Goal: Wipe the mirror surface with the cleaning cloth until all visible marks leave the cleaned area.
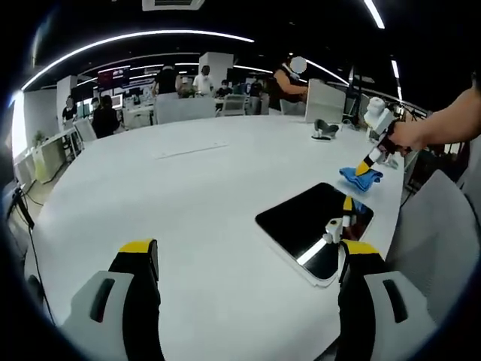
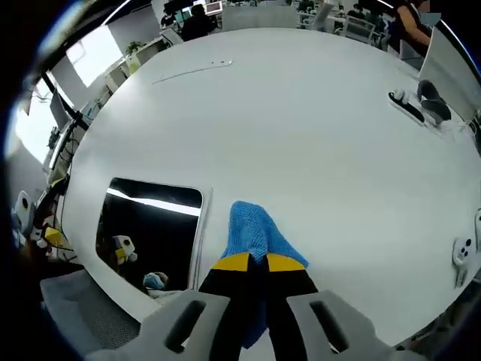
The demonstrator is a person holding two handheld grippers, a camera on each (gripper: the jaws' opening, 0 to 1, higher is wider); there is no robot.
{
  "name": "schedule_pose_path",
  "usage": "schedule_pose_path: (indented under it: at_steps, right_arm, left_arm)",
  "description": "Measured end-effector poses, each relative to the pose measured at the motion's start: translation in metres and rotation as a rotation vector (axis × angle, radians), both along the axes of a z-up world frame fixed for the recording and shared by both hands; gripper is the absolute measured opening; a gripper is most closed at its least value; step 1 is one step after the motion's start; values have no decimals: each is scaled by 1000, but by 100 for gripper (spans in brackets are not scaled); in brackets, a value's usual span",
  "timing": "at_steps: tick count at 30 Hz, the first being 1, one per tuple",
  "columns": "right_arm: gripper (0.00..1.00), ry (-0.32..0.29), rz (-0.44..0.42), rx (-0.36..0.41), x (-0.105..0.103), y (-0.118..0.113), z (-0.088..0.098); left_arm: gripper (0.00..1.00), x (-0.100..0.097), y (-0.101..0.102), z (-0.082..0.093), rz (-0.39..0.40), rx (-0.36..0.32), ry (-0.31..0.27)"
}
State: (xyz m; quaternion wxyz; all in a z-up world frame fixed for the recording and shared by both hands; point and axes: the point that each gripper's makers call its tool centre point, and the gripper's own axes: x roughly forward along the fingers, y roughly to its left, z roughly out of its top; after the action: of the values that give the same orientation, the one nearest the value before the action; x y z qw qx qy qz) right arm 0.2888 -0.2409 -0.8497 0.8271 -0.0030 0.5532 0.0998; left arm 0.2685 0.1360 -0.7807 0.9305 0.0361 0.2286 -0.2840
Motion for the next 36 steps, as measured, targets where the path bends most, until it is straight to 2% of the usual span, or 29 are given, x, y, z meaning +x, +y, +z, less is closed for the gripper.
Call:
schedule_pose_path:
  at_steps: [7, 10, 11, 12, 13, 19, 20, 21, 23, 25, 28, 29, 32, 34, 36]
  right_arm:
    - [2, 8, 15, 4, -8, -2, -16]
    - [3, 26, 24, 6, -17, -4, -24]
    - [3, 24, 35, 4, -20, -4, -25]
    - [2, -25, 100, -5, -17, -3, -21]
    - [2, -45, 133, -25, -16, -4, -22]
    - [3, -27, 120, -13, -15, -3, -23]
    - [6, -39, 128, -6, -15, -2, -21]
    - [12, -71, 142, 1, -14, 0, -17]
    - [22, -117, 180, -20, -13, -1, -9]
    - [33, -209, 238, -56, -8, -7, 7]
    - [47, -284, 223, -5, -9, -16, 25]
    - [51, -320, 248, 21, -10, -18, 29]
    - [67, -382, 274, 87, -21, -19, 35]
    - [76, -404, 260, 126, -31, -25, 39]
    - [83, -470, 260, 171, -36, -26, 49]
  left_arm:
    - [99, 0, 3, 4, 18, 4, -2]
    - [99, 0, 2, 11, 35, -12, -15]
    - [99, -1, 2, 12, 38, -13, -16]
    - [99, -1, 3, 12, 45, -11, -14]
    - [99, -3, 4, 12, 54, -12, -10]
    - [99, -15, 5, 14, 51, -6, -13]
    - [99, -16, 6, 13, 50, -1, -10]
    - [99, -17, 7, 12, 51, 1, -6]
    - [99, -18, 8, 12, 58, -4, 0]
    - [99, -18, 9, 12, 60, -16, 2]
    - [99, -21, 8, 9, 53, -25, 17]
    - [99, -21, 8, 6, 44, -19, 18]
    - [99, -22, 9, 4, 36, -19, 16]
    - [99, -23, 10, 5, 40, -15, 18]
    - [99, -22, 11, 8, 36, -23, 3]
